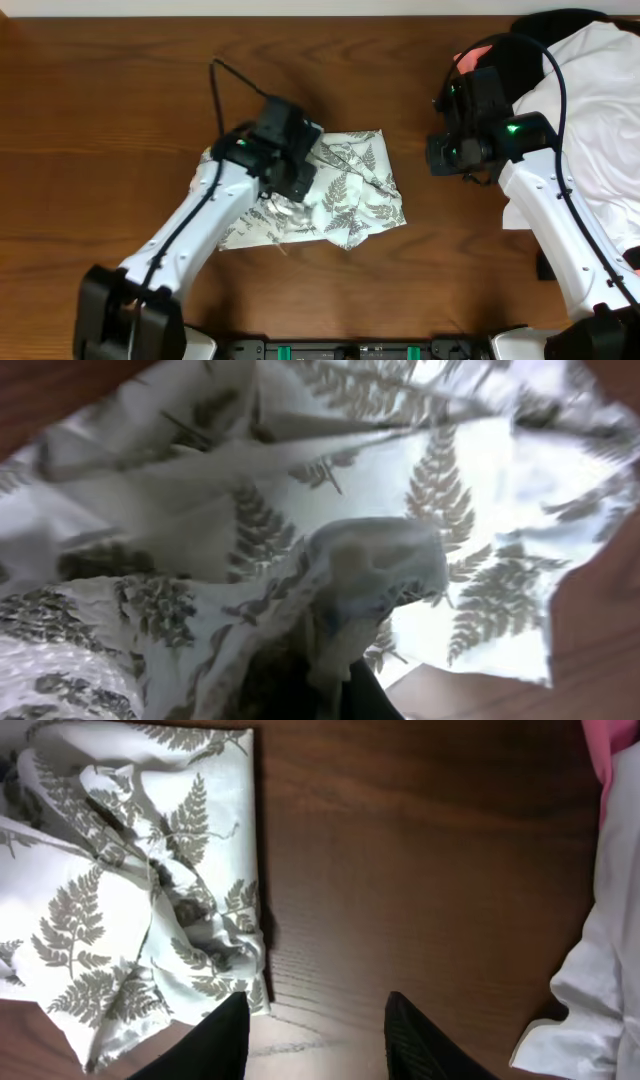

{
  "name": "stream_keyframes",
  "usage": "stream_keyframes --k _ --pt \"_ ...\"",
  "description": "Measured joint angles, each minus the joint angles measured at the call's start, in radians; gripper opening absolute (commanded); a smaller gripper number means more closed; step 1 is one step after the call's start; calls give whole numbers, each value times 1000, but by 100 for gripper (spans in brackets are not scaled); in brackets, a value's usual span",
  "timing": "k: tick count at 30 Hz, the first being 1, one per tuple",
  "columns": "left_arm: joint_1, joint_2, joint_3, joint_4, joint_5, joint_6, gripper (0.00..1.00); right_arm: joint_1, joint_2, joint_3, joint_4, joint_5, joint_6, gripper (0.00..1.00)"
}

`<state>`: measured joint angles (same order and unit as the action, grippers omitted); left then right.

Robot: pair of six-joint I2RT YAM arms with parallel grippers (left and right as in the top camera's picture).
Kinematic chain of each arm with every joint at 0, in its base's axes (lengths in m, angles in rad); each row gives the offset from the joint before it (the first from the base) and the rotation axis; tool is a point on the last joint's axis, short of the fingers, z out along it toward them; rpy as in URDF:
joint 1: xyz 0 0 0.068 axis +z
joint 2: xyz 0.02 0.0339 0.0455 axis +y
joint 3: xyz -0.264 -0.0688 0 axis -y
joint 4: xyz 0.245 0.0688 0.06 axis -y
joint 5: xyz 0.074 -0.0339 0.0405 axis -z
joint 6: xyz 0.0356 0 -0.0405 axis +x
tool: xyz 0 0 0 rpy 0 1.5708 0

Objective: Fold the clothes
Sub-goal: 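Fold the left end of the bag rightward onto the bundle with the left gripper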

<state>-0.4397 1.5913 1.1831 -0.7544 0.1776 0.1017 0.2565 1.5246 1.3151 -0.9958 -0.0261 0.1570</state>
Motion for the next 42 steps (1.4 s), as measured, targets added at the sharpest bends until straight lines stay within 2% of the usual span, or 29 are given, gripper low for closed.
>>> stream_keyframes --k 5,12,13,14,17,20,22,26,31,36,39,42 --pt "-5 51 0 17 -22 -1 9 0 0 0 -9 0 0 43" --pt "-5 53 0 145 -31 -19 13 0 0 0 -10 -3 0 42" --pt "-5 53 0 162 -32 -28 16 0 0 0 -10 -3 0 42" --pt "-5 53 0 174 -32 -37 22 0 0 0 -10 -3 0 43" --pt "-5 53 0 204 -32 -84 24 0 0 0 -10 -3 0 42" --pt "-5 53 0 227 -29 -138 38 0 0 0 -10 -3 0 42" --pt "-5 53 0 238 -22 -166 51 0 0 0 -10 -3 0 43" --pt "-4 53 0 243 -11 -200 65 0 0 0 -11 -3 0 42" --pt "7 53 0 220 -1 -211 68 0 0 0 -16 -3 0 42" --pt "13 53 0 83 -1 -211 69 0 0 0 -17 -3 0 43" --pt "13 53 0 39 0 -194 78 0 0 0 -16 -3 0 43" --pt "13 49 0 66 0 -151 89 0 0 0 -14 -3 0 43"
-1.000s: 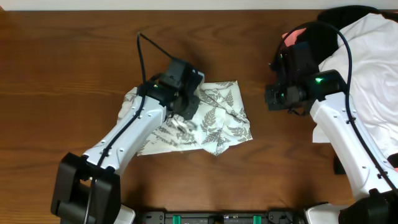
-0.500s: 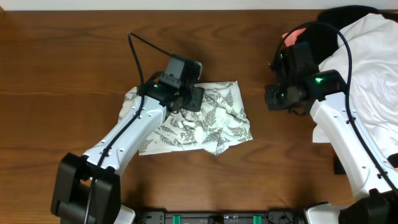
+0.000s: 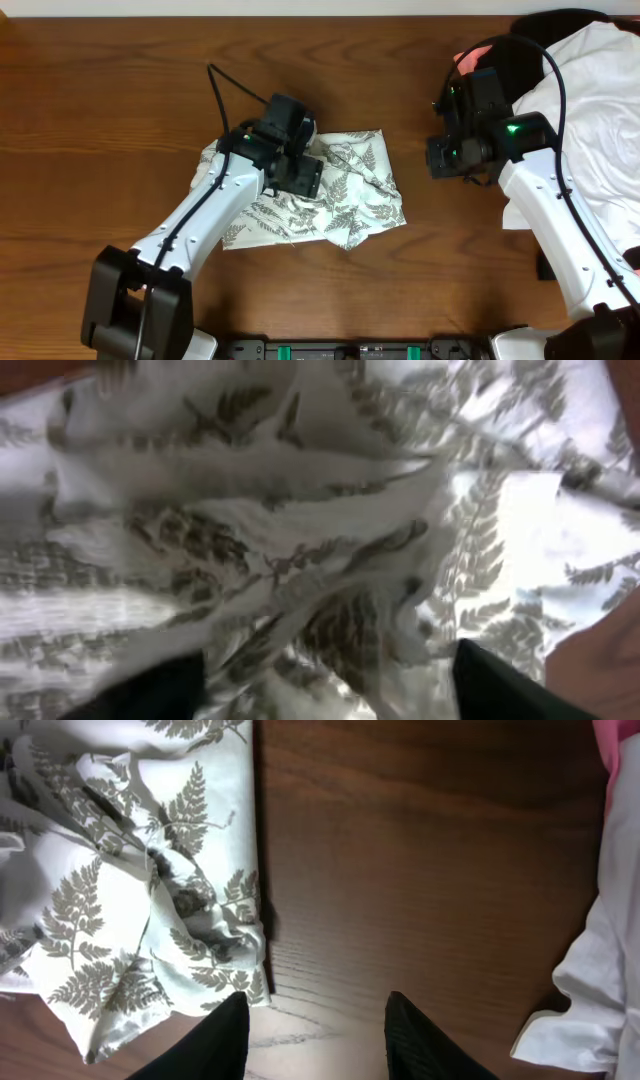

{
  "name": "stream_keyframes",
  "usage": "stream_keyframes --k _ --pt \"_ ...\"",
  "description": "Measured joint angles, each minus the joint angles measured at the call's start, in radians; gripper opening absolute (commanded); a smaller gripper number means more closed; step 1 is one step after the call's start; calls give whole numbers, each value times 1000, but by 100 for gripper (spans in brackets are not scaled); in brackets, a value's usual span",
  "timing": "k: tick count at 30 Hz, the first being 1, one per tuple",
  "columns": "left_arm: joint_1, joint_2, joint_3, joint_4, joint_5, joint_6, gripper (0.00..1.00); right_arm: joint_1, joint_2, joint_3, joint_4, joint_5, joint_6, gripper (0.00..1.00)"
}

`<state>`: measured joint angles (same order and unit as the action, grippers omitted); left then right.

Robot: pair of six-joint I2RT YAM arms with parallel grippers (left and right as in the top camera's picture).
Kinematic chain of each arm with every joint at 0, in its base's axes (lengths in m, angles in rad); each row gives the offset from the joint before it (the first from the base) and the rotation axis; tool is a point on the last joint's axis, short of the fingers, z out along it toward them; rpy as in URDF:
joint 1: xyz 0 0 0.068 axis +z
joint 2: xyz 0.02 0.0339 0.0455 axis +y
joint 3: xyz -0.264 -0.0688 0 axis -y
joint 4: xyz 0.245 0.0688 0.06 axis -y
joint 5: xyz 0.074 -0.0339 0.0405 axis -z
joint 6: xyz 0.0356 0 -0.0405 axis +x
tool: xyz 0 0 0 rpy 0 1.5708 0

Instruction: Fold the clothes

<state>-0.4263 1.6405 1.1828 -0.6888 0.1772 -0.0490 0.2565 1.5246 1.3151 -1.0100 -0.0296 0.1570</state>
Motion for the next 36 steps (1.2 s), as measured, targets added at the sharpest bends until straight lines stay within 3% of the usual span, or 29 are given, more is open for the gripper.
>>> stream_keyframes --k 7,13,17,28,29,31,33,36 --pt "0 -138 0 76 -1 43 99 0 0 0 -3 0 0 43" --pt "0 -268 2 -110 0 2 100 0 0 0 -3 0 0 43" --pt "-3 -229 1 -223 -1 -19 100 0 0 0 -3 0 0 43" --pt "-68 0 -48 -203 -10 -31 95 0 0 0 -16 0 0 43" --pt "-68 14 -49 -195 -22 -34 92 0 0 0 -18 0 0 43" --pt "-68 37 -49 -174 -52 -46 74 0 0 0 -20 0 0 43" --pt "-68 49 -49 -147 -74 -48 40 0 0 0 -21 0 0 43" --pt "-68 54 -49 -101 -92 -53 8 0 0 0 -21 0 0 43"
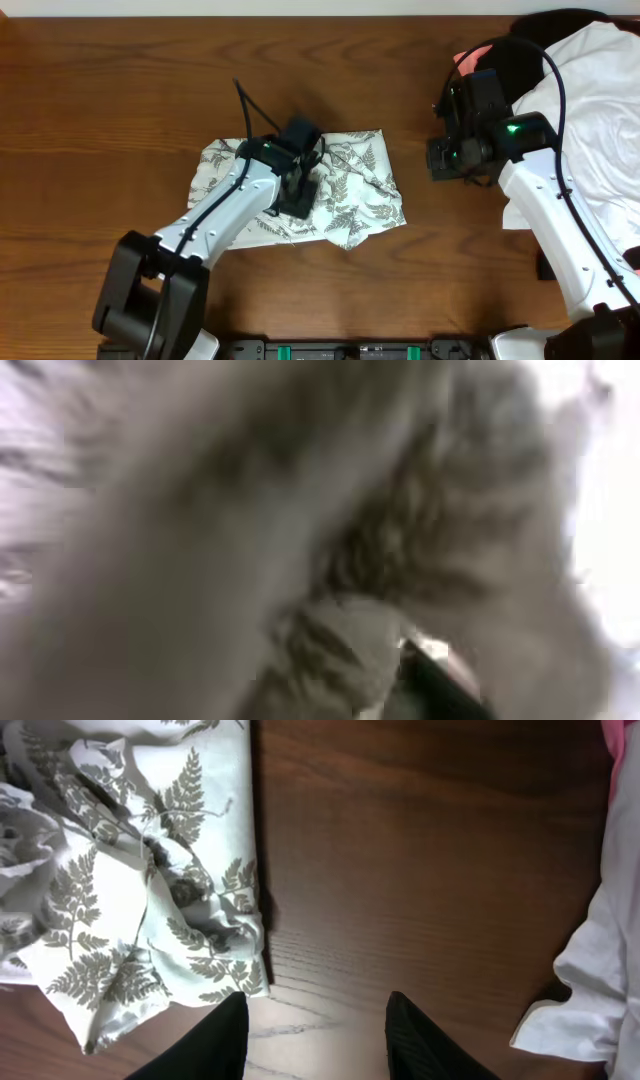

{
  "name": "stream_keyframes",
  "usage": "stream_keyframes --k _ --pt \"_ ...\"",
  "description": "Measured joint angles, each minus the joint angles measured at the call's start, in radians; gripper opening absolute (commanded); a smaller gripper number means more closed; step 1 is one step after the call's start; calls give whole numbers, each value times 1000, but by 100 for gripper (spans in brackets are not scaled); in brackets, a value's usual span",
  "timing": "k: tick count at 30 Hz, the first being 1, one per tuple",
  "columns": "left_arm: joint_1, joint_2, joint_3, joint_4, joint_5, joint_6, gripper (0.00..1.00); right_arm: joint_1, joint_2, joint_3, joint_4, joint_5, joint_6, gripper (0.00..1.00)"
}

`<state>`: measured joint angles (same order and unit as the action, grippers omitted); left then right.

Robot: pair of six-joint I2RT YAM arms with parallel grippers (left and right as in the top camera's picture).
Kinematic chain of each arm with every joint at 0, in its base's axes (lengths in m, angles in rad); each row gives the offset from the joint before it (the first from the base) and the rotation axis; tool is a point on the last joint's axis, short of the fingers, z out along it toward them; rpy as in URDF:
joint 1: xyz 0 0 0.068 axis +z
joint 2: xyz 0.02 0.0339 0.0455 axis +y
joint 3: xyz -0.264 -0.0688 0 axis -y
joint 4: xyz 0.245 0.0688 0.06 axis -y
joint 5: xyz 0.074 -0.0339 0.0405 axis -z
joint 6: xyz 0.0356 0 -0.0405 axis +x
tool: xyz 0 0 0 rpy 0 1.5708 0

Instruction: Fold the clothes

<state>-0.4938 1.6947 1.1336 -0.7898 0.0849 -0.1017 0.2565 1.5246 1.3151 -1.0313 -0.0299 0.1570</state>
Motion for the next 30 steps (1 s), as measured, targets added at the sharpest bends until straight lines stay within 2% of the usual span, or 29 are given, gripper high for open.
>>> stream_keyframes --k 6,10,14,18,24,30 --pt "0 -10 0 10 -29 -3 6 0 0 0 0 0 0 43" --pt "0 -81 4 14 -38 -3 6 0 0 0 0 0 0 43" --pt "0 -201 31 95 -40 -21 6 0 0 0 1 0 0 43" --pt "0 -264 56 188 -40 -95 6 0 0 0 2 0 0 43" --pt "0 -166 58 220 -31 -228 6 0 0 0 0 0 0 43" --pt "-18 -23 58 249 24 -281 6 0 0 0 -2 0 0 43"
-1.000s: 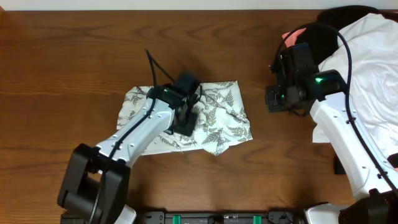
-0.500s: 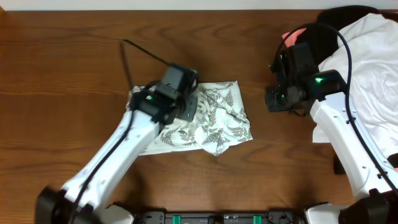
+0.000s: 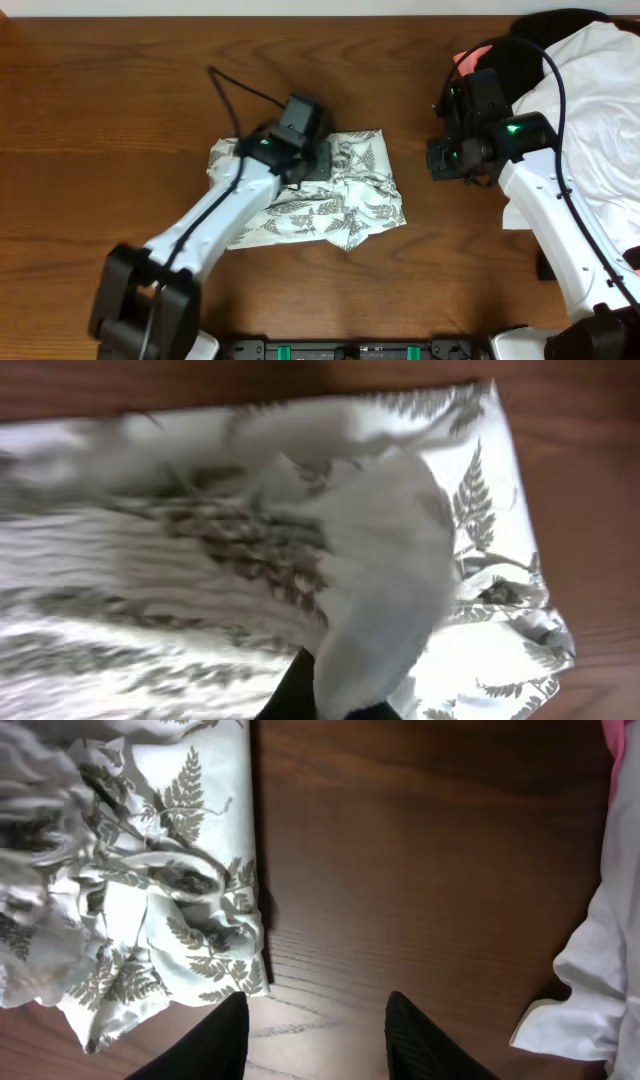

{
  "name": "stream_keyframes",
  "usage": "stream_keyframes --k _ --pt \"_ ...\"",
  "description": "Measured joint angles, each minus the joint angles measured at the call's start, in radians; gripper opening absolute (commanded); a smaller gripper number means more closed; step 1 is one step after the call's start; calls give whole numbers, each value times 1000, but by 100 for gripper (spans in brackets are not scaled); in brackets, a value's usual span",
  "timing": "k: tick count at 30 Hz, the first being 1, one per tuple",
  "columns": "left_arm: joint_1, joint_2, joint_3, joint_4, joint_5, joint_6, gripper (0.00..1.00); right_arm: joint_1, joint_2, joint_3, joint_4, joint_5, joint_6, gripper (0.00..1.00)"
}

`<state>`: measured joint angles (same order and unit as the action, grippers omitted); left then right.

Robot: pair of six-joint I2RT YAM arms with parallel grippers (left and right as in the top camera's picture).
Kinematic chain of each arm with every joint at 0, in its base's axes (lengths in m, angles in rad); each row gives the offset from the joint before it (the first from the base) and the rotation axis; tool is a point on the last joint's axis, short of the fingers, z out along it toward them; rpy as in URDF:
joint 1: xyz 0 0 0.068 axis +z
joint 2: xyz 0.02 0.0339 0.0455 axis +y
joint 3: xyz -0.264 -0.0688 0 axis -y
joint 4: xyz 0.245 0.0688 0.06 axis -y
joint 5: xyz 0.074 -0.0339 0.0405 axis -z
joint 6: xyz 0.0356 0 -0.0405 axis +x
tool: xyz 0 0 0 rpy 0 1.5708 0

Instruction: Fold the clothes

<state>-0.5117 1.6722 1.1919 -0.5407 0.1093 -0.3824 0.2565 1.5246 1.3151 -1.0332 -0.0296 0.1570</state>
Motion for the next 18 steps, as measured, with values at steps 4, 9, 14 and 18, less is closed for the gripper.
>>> stream_keyframes --k 4,9,14,18 --pt "-27 50 0 32 19 -11 43 0 0 0 -2 0 0 43" --pt "-39 54 0 27 27 0 56 0 0 0 -3 -6 0 42" --pt "-19 36 0 -21 22 16 56 0 0 0 10 -49 0 38" --pt "-7 13 0 -25 18 18 56 0 9 0 28 -84 0 42"
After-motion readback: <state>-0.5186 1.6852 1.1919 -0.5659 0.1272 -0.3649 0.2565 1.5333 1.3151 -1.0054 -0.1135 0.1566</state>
